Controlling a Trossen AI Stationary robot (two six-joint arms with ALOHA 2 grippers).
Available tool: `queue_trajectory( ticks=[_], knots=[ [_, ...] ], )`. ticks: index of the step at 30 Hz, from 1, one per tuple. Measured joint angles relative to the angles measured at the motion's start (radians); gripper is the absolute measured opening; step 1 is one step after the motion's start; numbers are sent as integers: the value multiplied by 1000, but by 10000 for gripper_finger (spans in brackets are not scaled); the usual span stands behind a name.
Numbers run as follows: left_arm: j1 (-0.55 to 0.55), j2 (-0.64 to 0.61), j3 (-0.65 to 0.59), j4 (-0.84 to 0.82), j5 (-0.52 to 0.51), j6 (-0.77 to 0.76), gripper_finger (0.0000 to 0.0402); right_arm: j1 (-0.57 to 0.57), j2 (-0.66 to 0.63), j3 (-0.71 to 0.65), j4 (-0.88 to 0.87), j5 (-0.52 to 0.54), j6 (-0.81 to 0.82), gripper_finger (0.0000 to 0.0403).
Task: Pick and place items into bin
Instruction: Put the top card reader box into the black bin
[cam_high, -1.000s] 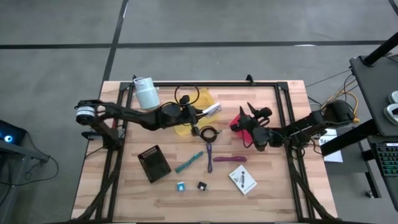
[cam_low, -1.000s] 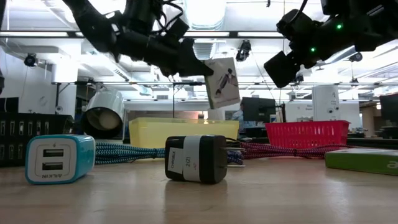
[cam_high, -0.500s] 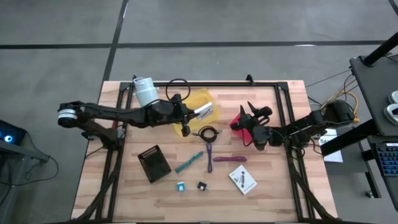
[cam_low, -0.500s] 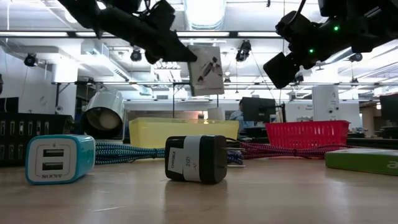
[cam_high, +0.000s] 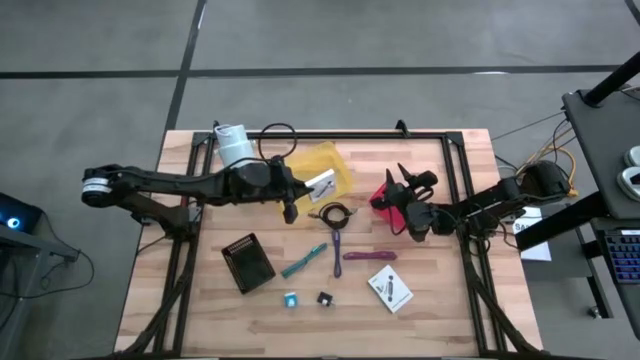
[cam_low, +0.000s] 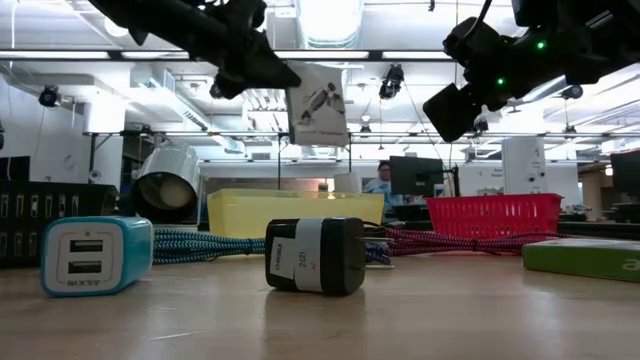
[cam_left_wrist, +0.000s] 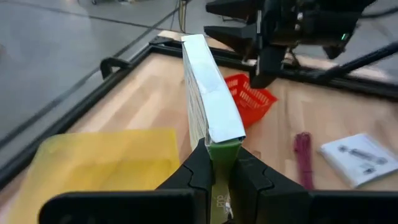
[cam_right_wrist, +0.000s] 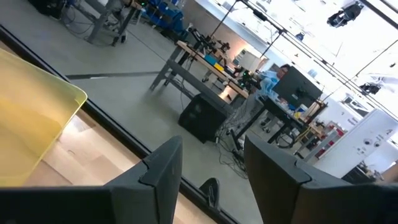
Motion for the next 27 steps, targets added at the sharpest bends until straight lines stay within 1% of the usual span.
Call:
queue_trajectory(
  ticks=[6, 12, 16, 20, 22, 25, 27],
  knots=[
    [-2, -6, 0, -30, 14, -88, 13, 0, 0, 0, 0, 0, 3, 155],
    [-2, -15, 0, -79, 32, -216, 13, 0, 0, 0, 0, -2, -1, 156],
    [-5, -21, 0, -91, 43, -238, 13, 0, 0, 6, 0, -25, -5, 153],
    [-9, -30, 0, -93, 46, -240, 13, -1, 0, 16, 0, -136, -21, 153],
    [-15, -31, 0, -98, 46, -253, 13, -9, 0, 22, 1, -217, -43, 151],
    [-23, -32, 0, -106, 44, -306, 13, -36, 0, 28, 1, -347, -77, 149],
    [-25, -32, 0, -132, 36, -363, 13, -56, 0, 30, 2, -411, -116, 148]
  ],
)
